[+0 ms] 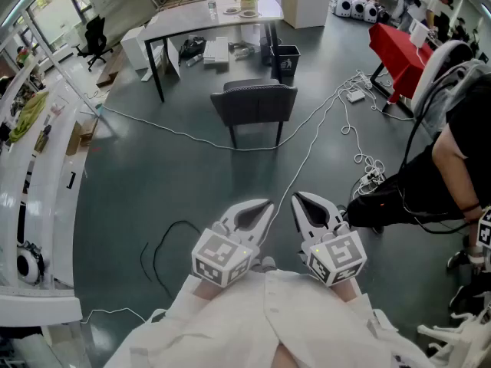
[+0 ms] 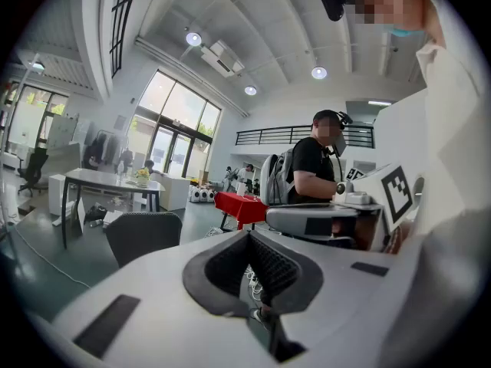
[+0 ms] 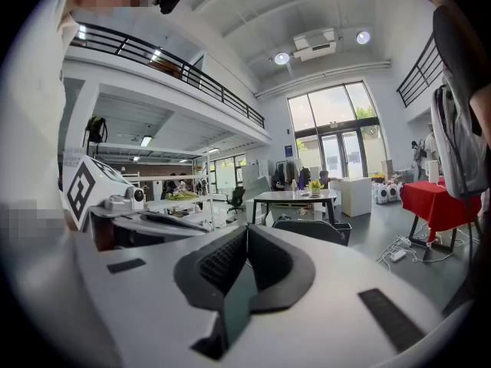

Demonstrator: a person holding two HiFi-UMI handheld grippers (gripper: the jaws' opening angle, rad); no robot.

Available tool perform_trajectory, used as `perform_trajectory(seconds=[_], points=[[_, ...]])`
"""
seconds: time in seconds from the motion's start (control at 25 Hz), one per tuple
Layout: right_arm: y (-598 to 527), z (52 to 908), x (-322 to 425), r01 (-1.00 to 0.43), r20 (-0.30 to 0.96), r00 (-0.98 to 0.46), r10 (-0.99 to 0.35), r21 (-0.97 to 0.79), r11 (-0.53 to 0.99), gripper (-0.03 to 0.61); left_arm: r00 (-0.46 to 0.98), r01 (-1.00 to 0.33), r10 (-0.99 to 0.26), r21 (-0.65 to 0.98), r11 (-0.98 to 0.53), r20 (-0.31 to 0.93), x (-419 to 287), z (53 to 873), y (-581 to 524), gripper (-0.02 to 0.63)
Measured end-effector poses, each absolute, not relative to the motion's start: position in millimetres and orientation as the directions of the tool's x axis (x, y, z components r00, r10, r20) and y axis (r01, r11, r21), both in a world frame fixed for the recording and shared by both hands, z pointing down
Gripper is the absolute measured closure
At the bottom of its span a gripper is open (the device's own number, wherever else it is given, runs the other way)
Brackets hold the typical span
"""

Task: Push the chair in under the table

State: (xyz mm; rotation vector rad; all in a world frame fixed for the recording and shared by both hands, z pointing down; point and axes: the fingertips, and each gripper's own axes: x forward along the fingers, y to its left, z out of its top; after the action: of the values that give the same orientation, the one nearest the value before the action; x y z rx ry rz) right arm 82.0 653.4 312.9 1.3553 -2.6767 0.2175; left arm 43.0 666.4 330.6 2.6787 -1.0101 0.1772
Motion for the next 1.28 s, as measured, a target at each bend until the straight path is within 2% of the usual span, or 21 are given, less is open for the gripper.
perform_trajectory(seconds=[0.8,1.28], points=[[640.3,316.4,82.1,-0.797,0.188,-0.601,-0.777,-0.067,0.600,0.545,0.729,-0.684,-0.650,0.232,-0.691,0.215,44.2,336.1,651.7,0.600],[646.1,346.7,84.4,-0.721,0.270,-0.683,-0.678,-0.102,0.685,0.545,0.708,-0.706,-0.668,0.276,-0.652,0.230,65.6,353.2,650.3,0.600]])
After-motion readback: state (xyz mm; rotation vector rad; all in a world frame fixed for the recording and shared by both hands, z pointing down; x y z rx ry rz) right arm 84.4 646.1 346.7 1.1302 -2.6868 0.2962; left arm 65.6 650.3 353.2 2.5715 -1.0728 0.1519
